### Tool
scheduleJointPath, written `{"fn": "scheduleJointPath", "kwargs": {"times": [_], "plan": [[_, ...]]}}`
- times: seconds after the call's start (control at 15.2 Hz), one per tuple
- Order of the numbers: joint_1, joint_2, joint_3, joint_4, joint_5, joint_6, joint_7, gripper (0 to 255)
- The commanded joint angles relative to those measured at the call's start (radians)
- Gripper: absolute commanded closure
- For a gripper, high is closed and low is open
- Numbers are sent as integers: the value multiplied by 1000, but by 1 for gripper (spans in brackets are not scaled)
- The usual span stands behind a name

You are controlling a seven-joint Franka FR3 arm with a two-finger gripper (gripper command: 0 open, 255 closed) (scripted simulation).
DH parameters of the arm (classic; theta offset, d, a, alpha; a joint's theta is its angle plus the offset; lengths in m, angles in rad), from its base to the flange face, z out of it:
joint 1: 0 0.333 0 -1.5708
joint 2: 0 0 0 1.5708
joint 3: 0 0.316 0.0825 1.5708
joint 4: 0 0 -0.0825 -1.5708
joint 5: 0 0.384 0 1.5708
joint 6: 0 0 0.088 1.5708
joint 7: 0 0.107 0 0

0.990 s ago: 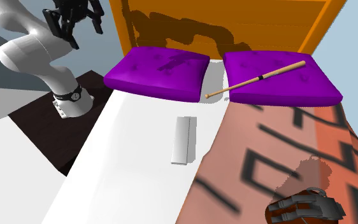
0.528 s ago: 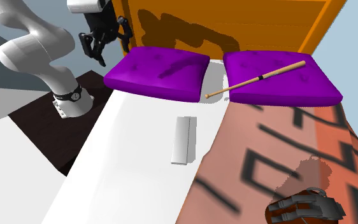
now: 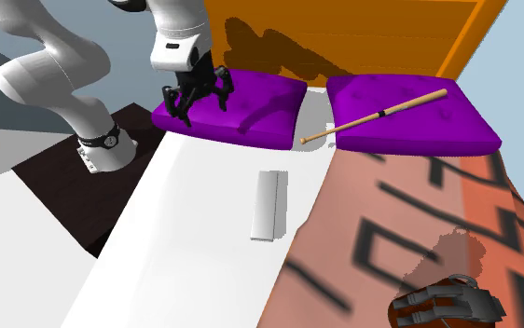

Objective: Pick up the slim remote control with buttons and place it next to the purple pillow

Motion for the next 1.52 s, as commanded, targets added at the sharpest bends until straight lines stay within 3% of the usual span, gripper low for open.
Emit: {"fn": "scheduleJointPath", "kwargs": {"times": [0.0,0.46,0.99,1.45], "plan": [[-17,86,29,38,-17,55,84,0],[-54,361,72,154,-129,217,365,0],[-27,670,16,354,-279,317,665,0],[-10,754,-8,365,-312,387,706,0]]}}
